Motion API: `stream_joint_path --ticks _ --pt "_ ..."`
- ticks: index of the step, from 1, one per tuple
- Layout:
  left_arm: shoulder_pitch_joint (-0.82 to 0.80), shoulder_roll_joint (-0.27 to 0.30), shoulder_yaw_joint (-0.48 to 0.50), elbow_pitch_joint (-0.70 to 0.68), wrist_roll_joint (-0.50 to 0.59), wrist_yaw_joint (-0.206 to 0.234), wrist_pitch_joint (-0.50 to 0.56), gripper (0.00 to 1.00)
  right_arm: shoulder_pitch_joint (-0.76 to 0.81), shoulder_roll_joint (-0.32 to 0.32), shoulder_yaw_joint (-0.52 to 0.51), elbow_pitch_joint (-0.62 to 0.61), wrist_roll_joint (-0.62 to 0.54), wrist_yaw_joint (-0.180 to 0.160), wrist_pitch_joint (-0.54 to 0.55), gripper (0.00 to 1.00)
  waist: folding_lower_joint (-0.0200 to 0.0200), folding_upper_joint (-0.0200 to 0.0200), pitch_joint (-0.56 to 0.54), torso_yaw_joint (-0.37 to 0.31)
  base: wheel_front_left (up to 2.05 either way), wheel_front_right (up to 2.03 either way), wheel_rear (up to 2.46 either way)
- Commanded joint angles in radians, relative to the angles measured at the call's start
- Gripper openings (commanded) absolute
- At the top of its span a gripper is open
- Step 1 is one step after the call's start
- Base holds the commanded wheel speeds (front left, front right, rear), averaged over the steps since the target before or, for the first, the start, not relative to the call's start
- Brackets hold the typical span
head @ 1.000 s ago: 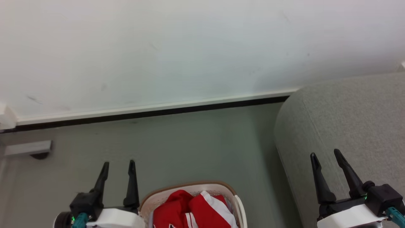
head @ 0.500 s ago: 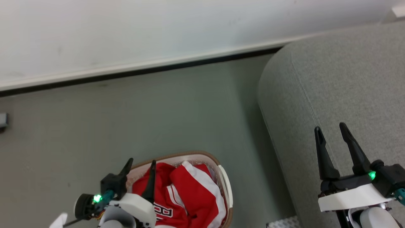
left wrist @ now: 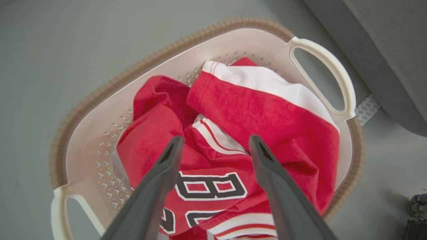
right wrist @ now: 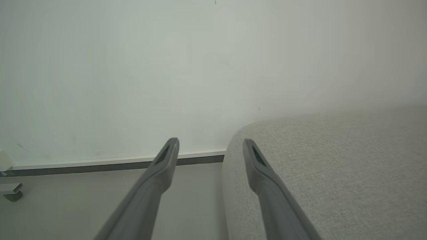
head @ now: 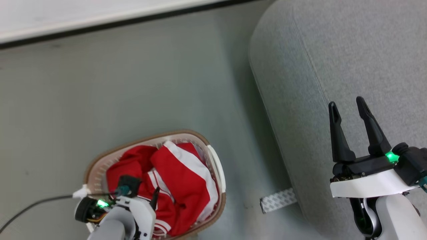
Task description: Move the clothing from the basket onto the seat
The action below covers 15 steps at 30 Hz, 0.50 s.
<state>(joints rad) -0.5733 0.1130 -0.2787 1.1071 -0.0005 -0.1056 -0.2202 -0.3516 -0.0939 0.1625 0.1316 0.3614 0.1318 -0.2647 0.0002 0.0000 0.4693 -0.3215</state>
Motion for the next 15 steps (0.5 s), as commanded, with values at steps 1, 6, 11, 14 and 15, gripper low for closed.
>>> stream_joint_path --ticks 1,6,11,14,15 --pt "-0.020 0.010 -0.012 0.023 0.014 -0.006 0.009 1.00 -0.013 0.003 0.000 -0.003 0.001 -0.002 0.001 1.00 -0.0002 0.0000 0.047 -0.029 0.00 0.00 0.00" --pt "-0.098 0.029 -0.060 0.109 0.034 -0.019 0.025 1.00 -0.037 0.012 -0.002 -0.013 0.007 -0.002 0.001 1.00 -0.0002 0.0000 0.114 -0.057 0.00 0.00 0.00" --pt "-0.160 0.044 -0.101 0.149 0.044 -0.023 0.083 1.00 -0.059 0.020 -0.001 -0.015 0.018 -0.002 0.001 1.00 -0.0002 0.0000 0.177 -0.083 0.00 0.00 0.00" --pt "-0.198 0.060 -0.115 0.163 0.048 -0.024 0.128 1.00 -0.069 0.026 0.004 -0.017 0.024 -0.002 0.001 1.00 -0.0002 0.0000 0.214 -0.095 0.00 0.00 0.00" --pt "-0.207 0.066 -0.119 0.166 0.050 -0.024 0.144 1.00 -0.074 0.028 0.006 -0.017 0.025 -0.002 0.001 1.00 -0.0002 0.0000 0.225 -0.100 0.00 0.00 0.00"
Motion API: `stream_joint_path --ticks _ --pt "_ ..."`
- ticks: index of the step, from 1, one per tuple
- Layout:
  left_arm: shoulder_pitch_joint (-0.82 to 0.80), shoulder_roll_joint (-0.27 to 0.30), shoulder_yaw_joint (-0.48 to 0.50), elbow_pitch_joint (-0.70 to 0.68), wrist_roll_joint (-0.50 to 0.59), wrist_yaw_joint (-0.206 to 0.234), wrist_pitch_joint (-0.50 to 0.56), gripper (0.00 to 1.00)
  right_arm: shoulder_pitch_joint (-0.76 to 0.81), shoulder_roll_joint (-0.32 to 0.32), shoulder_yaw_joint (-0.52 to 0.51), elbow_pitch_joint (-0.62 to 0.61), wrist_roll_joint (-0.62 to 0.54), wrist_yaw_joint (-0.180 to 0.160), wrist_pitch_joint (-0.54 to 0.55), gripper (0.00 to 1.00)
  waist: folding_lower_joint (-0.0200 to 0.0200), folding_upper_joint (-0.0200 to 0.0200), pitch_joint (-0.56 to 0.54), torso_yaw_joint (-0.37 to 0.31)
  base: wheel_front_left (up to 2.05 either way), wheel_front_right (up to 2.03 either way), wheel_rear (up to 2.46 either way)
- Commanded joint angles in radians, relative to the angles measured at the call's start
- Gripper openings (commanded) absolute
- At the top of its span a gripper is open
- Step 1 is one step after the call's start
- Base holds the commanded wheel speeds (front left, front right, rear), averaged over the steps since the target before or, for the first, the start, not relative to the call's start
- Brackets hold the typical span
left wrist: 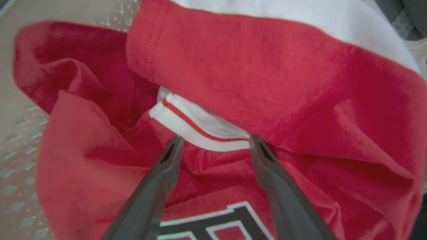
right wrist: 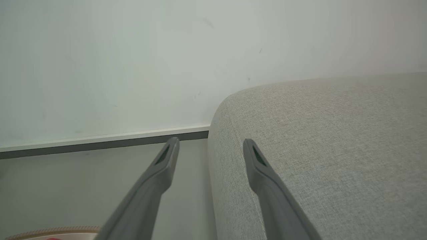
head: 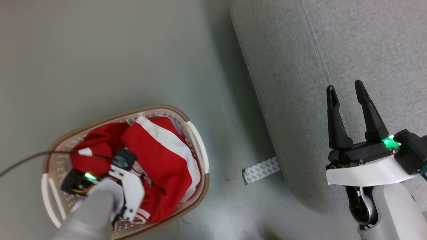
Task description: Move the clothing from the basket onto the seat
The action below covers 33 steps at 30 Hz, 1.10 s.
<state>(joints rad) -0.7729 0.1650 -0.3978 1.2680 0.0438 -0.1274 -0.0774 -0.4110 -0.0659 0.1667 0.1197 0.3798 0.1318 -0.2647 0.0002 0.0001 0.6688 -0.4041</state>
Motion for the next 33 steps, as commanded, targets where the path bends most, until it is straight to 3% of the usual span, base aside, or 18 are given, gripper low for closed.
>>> stream_joint_path --ticks 1,7,14,15,16,25,33 --pt "-0.017 0.021 0.002 0.008 0.003 0.005 0.024 1.00 -0.019 0.002 0.004 -0.006 0.010 -0.002 0.001 1.00 -0.0002 -0.0001 0.038 -0.023 0.00 0.00 0.00" --pt "-0.040 0.057 -0.006 0.019 0.001 0.023 0.183 1.00 -0.041 0.011 0.007 -0.006 0.019 -0.002 0.001 1.00 -0.0002 -0.0001 0.095 -0.056 0.00 0.00 0.00" --pt "-0.047 0.051 -0.019 0.022 -0.014 0.021 0.252 0.98 -0.052 0.015 0.016 0.001 0.029 -0.002 0.001 1.00 -0.0002 -0.0001 0.125 -0.074 0.00 0.00 0.00" --pt "-0.047 0.049 -0.020 0.022 -0.016 0.024 0.255 0.58 -0.054 0.015 0.017 0.002 0.030 -0.002 0.001 1.00 -0.0002 -0.0001 0.126 -0.074 0.00 0.00 0.00" --pt "-0.048 0.046 -0.021 0.022 -0.017 0.027 0.252 0.01 -0.056 0.016 0.019 0.004 0.033 -0.002 0.001 1.00 -0.0002 -0.0001 0.125 -0.074 0.00 0.00 0.00" --pt "-0.016 0.010 -0.026 0.021 -0.039 0.035 0.182 0.00 -0.050 0.016 0.017 0.013 0.021 -0.002 0.001 1.00 -0.0002 -0.0001 0.046 -0.040 0.00 0.00 0.00" --pt "0.043 -0.066 -0.023 0.007 -0.084 0.033 0.046 0.00 -0.003 -0.001 -0.006 0.036 -0.018 -0.002 0.001 1.00 -0.0002 -0.0001 -0.154 0.044 0.00 0.00 0.00"
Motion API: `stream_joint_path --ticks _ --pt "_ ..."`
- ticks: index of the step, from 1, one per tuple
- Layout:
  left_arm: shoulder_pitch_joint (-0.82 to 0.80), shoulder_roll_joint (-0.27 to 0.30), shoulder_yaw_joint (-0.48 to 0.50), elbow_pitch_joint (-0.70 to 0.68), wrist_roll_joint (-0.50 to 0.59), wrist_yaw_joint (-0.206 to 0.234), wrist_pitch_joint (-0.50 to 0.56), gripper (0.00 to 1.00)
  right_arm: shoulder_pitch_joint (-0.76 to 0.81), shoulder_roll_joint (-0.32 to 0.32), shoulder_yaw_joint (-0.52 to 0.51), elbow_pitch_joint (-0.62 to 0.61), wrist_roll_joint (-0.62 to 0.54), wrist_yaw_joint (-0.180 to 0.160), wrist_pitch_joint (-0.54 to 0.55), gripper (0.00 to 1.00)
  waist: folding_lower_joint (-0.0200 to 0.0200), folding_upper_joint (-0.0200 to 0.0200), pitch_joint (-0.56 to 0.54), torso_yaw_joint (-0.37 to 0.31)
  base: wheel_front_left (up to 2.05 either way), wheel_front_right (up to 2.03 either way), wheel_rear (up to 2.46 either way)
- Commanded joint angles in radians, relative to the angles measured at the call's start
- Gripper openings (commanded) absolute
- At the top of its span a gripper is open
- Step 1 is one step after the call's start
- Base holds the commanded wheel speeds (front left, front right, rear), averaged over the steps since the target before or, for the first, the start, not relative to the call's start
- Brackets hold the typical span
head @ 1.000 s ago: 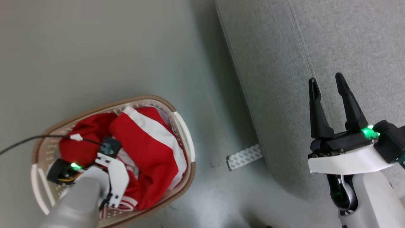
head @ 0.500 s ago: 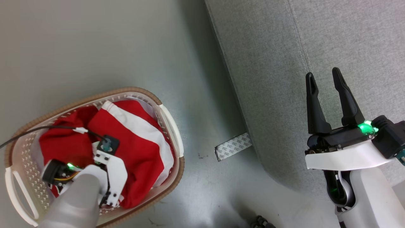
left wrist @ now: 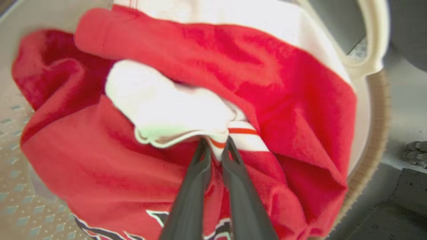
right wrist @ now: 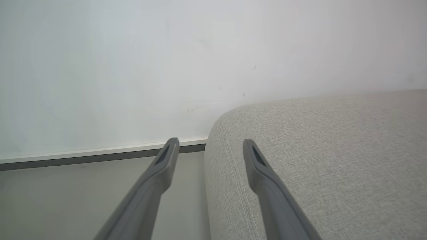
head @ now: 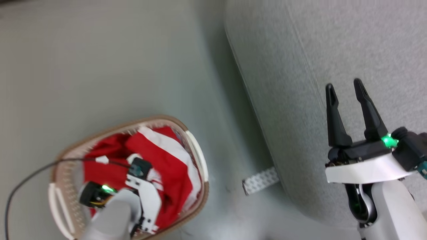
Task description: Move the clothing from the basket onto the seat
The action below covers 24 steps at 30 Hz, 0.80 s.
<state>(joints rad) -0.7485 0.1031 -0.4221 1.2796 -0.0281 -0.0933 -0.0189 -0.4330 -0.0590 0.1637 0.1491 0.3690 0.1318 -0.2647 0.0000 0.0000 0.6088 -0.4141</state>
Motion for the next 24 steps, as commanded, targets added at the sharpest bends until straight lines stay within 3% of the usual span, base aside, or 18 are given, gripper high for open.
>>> stream_joint_path --ticks 1,15,24 --pt "0.028 -0.013 0.000 -0.011 -0.018 -0.003 -0.044 0.00 0.026 -0.013 -0.004 0.007 -0.013 -0.002 0.001 1.00 0.0000 0.0000 -0.123 0.065 0.00 0.00 0.00" --pt "0.154 -0.048 0.000 -0.067 -0.100 -0.027 -0.237 0.00 0.136 -0.063 -0.026 0.037 -0.039 -0.002 0.001 1.00 0.0000 0.0000 -0.413 0.198 0.00 0.00 0.00" --pt "0.244 -0.049 0.035 -0.300 -0.158 -0.024 -0.246 0.00 0.203 -0.075 -0.036 0.050 -0.043 -0.002 0.001 1.00 0.0000 0.0000 -0.539 0.265 0.00 0.00 0.00"
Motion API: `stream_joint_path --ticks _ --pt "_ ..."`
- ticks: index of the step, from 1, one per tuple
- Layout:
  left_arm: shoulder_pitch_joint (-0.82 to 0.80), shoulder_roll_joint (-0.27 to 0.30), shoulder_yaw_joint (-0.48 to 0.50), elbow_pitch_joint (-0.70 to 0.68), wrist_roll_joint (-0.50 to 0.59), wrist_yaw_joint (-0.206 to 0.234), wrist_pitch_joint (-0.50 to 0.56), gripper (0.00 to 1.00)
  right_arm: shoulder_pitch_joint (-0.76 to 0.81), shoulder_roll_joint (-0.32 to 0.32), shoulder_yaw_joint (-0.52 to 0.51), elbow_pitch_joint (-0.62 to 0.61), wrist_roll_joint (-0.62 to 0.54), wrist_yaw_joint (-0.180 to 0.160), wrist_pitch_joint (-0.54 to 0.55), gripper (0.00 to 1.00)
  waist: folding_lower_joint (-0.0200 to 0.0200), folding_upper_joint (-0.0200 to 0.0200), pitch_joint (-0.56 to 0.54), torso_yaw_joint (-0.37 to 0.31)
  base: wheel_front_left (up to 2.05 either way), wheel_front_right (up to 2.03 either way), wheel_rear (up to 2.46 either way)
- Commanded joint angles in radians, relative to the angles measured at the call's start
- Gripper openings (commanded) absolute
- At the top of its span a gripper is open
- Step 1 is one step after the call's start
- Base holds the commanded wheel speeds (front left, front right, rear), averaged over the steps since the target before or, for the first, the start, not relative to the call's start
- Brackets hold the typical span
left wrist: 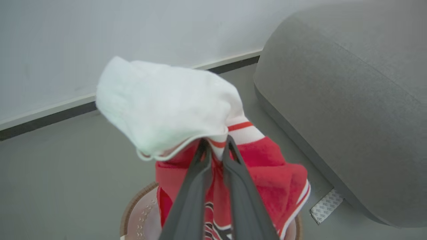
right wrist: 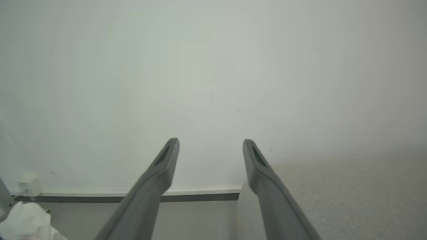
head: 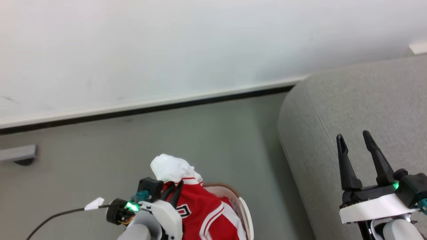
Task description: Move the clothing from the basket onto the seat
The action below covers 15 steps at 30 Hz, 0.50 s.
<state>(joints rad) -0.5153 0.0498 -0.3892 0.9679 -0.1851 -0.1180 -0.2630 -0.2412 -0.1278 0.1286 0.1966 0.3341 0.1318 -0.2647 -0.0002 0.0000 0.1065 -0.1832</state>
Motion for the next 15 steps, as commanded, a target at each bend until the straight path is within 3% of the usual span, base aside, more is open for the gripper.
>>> stream_joint_path --ticks 1,15 --pt "0.019 0.006 0.006 -0.018 -0.001 0.003 -0.002 0.00 0.016 -0.007 -0.001 0.004 -0.008 -0.002 0.001 1.00 0.0002 0.0000 -0.047 0.039 0.00 0.00 0.00" --pt "0.047 0.008 0.023 -0.419 -0.054 -0.007 -0.002 0.00 0.068 0.001 0.012 0.016 0.032 -0.002 0.001 1.00 0.0002 0.0000 -0.132 0.103 0.00 0.00 0.00"
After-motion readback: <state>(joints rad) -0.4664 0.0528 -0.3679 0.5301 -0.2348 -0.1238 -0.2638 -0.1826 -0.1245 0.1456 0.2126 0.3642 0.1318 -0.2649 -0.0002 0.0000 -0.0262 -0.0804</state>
